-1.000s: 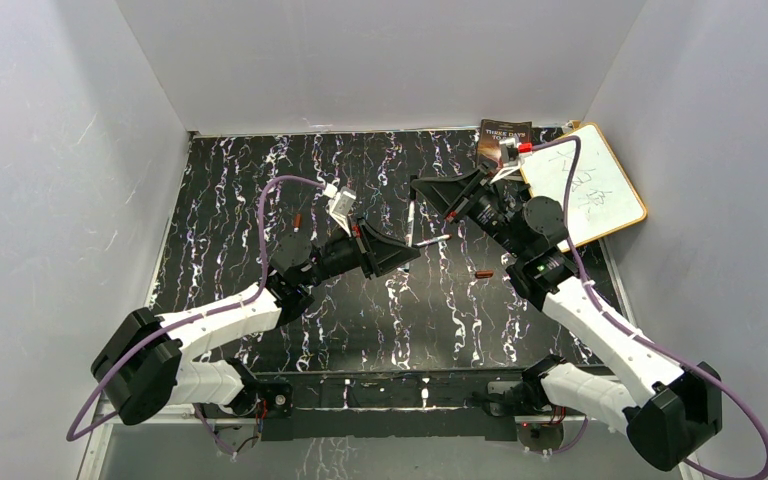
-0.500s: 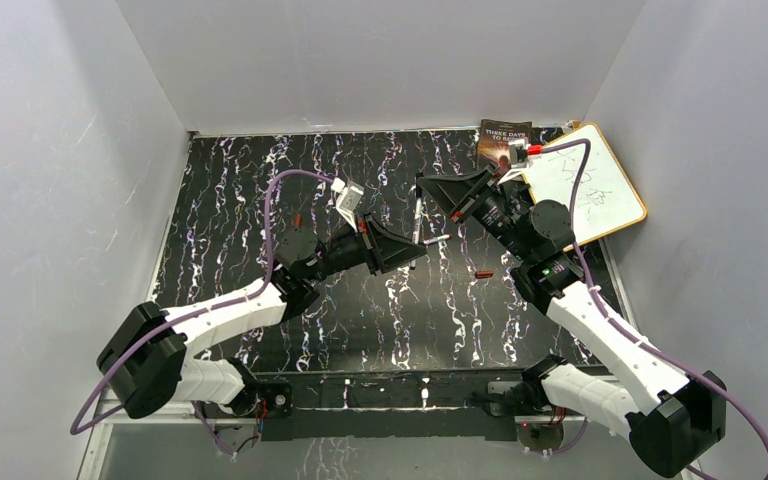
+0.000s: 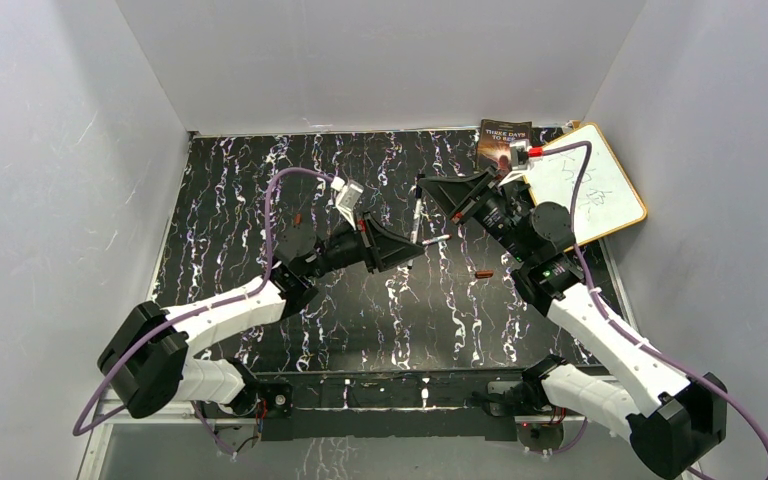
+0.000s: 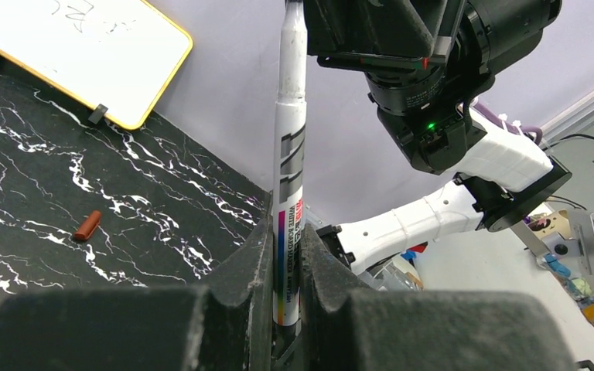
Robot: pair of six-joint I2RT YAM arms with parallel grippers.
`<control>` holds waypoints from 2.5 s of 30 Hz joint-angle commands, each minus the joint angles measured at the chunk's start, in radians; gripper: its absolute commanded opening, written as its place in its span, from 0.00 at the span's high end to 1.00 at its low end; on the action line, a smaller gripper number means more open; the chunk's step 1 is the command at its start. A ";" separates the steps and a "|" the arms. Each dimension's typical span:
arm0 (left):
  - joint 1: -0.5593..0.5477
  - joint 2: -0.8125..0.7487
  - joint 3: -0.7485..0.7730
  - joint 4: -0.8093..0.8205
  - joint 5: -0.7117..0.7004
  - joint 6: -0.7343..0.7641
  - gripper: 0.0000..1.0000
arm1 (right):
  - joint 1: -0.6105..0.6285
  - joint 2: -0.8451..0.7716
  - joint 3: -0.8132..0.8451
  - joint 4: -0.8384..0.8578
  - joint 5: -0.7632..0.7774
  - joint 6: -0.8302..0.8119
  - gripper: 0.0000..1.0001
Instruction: Insert the pens into the pen caps
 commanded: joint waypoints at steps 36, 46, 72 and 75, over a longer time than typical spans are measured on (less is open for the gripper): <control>0.345 -0.127 0.179 -0.397 0.030 0.179 1.00 | 0.063 0.378 -0.075 -0.136 0.165 -0.244 0.77; 0.585 -0.142 0.181 -0.624 0.079 0.208 1.00 | 0.215 0.580 0.075 -0.194 0.206 -0.285 1.00; 0.613 -0.050 0.150 -0.626 0.083 0.357 1.00 | 0.363 0.808 0.196 -0.290 0.167 -0.327 1.00; 0.613 -0.050 0.148 -0.623 0.085 0.357 1.00 | 0.366 0.819 0.187 -0.287 0.139 -0.324 1.00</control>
